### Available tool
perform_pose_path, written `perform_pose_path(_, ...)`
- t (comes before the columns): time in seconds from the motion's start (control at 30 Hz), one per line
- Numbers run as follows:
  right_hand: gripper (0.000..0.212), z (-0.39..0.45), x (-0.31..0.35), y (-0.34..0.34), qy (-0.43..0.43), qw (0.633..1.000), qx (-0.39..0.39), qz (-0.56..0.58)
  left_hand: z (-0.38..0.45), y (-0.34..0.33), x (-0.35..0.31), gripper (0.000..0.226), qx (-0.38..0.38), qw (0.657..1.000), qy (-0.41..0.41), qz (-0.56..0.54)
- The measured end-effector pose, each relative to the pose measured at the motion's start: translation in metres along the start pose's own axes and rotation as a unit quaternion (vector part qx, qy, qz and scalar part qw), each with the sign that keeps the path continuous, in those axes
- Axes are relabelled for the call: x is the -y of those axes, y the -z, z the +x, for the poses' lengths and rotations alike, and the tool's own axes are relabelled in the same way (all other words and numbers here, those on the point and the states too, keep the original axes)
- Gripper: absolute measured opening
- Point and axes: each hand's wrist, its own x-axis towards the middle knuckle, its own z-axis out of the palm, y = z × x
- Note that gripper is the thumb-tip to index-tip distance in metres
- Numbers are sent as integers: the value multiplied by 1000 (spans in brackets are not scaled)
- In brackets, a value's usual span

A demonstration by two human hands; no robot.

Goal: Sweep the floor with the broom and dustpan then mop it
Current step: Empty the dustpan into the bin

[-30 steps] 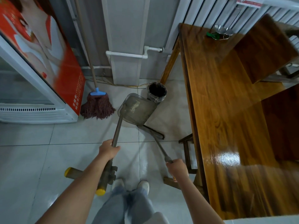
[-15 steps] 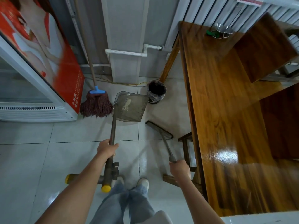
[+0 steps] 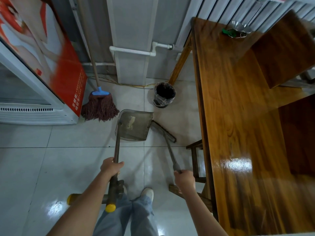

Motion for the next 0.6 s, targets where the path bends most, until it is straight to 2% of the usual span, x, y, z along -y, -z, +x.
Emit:
perform_pose_path(0.2,27,-2,-1,-10,-5,1000,6,-17,5,-4,-1,34,12,1000,28,3)
perform_pose_path(0.37,29,-10,0,-14,-9,1000,6,-22,2,2,-3,41,29,999,45,10)
perform_pose_path(0.5,28,-13,1,-13,-11,1000,6,-18,1,6,-5,45,57,998,17,-20)
perform_pose_path(0.6,30,-13,1,-15,-12,1000,8,-19,3,15,-12,33,98,993,43,-42)
